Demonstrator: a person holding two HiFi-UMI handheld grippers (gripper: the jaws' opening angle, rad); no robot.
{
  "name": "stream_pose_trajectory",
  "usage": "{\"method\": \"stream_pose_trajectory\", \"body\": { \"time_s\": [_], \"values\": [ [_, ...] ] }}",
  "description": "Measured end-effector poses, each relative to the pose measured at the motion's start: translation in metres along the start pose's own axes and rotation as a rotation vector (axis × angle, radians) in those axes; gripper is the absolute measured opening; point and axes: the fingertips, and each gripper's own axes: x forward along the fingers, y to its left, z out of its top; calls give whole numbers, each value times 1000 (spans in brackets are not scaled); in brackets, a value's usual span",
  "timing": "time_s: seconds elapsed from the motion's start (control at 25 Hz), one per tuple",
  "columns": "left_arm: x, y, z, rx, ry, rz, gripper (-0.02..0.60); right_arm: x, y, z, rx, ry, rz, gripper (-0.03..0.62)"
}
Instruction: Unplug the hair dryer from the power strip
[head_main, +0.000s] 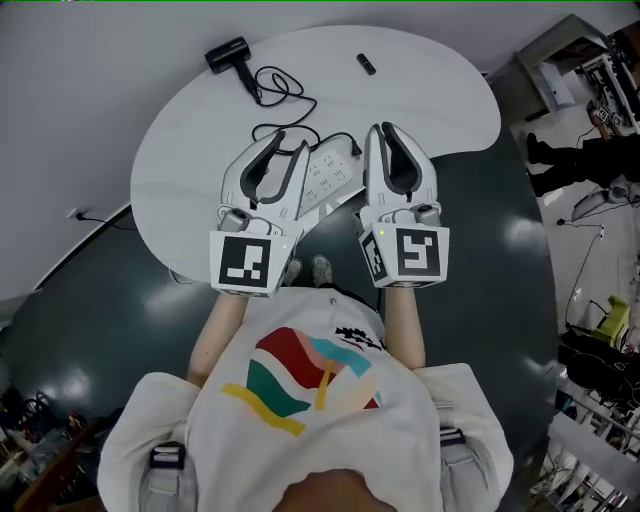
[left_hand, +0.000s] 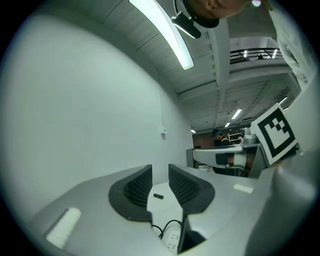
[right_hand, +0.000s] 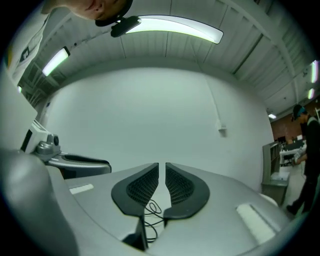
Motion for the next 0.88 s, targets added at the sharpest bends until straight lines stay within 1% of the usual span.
{"method": "stream_pose_trajectory", "body": {
  "time_s": [0.04,0.12,0.16,0.32,0.44,0.72,0.88],
  "values": [
    [-5,2,1,-6,-4,18,88,-4,8,-1,32,-9,17,43],
    [-14,7,0,-18,-17,49,8,-13,25,-6,53,-12,52,43],
    [-18,10,-2,-15,-22,60,2,-16,32,-10,45,-6,61,40],
    [-26,16,-6,4,-28,86,0,-25,44,-23,27,22,56,14],
    [-28,18,-7,5,-22,93,0,-28,44,-26,10,35,46,14],
    [-30,13,-9,53,-2,81,0,-32,39,-31,-12,63,22,14],
    [-31,11,-11,61,5,71,0,-33,41,-33,-25,73,24,14]
  ]
}}
